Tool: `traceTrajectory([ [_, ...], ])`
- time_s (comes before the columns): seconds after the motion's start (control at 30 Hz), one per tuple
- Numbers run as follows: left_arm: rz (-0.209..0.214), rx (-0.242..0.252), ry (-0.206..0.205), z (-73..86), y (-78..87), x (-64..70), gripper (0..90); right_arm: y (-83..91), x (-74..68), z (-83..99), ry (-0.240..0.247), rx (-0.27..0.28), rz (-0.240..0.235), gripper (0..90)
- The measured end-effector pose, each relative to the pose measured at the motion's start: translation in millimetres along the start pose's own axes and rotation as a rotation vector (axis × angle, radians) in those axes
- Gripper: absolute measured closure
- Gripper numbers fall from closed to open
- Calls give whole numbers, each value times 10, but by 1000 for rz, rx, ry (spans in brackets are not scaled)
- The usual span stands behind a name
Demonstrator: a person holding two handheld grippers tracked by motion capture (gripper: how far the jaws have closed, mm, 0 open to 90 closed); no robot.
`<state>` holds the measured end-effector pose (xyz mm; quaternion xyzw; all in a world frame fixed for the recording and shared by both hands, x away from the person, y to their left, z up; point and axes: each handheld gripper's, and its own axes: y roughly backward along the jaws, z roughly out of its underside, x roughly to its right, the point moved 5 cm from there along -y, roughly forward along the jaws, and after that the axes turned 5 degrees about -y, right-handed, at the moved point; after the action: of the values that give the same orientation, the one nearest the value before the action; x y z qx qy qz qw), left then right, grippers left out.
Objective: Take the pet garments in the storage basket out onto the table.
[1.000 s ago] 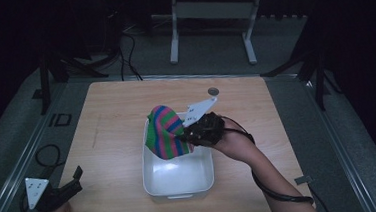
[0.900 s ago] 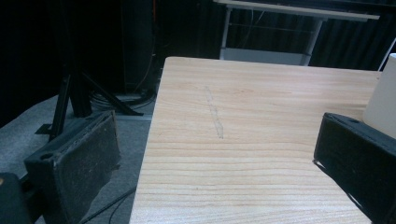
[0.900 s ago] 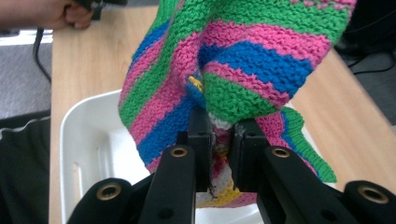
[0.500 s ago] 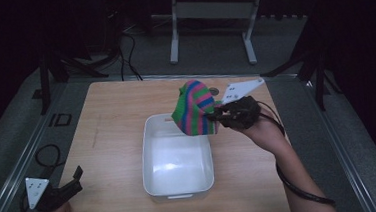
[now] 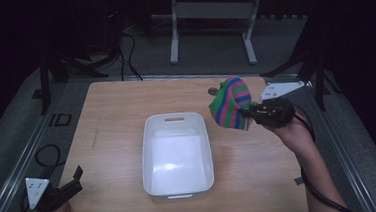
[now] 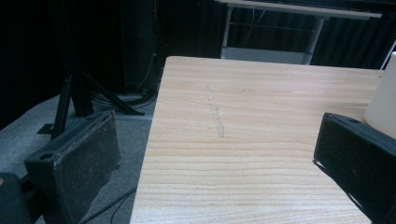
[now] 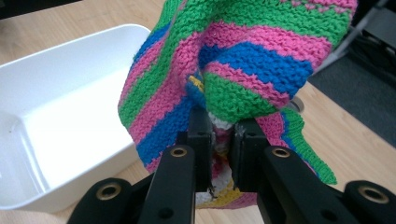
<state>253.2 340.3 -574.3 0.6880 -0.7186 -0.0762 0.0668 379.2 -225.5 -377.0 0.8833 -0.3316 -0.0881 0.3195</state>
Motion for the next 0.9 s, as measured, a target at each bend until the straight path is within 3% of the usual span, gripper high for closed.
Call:
traceTrajectory([
  [0.17, -1, 0, 1, 0, 0, 2, 9, -21, 118, 200, -46, -9, 30, 802],
  [0.37, -1, 1, 1, 0, 2, 1, 9, -321, 233, 587, -94, -113, 61, 801],
  [0.57, 2, 1, 1, 0, 1, 1, 9, -700, 266, 996, -169, -190, 34, 800],
  [0.67, 2, 1, 1, 0, 1, 3, 9, -831, 256, 1105, -186, -204, 23, 799],
  [0.7, 2, 1, 1, 0, 2, 3, 9, -1018, 243, 1245, -216, -223, 14, 798],
  [0.9, 4, 2, 2, 0, 2, 0, 9, -1266, 191, 1413, -256, -255, -10, 796],
])
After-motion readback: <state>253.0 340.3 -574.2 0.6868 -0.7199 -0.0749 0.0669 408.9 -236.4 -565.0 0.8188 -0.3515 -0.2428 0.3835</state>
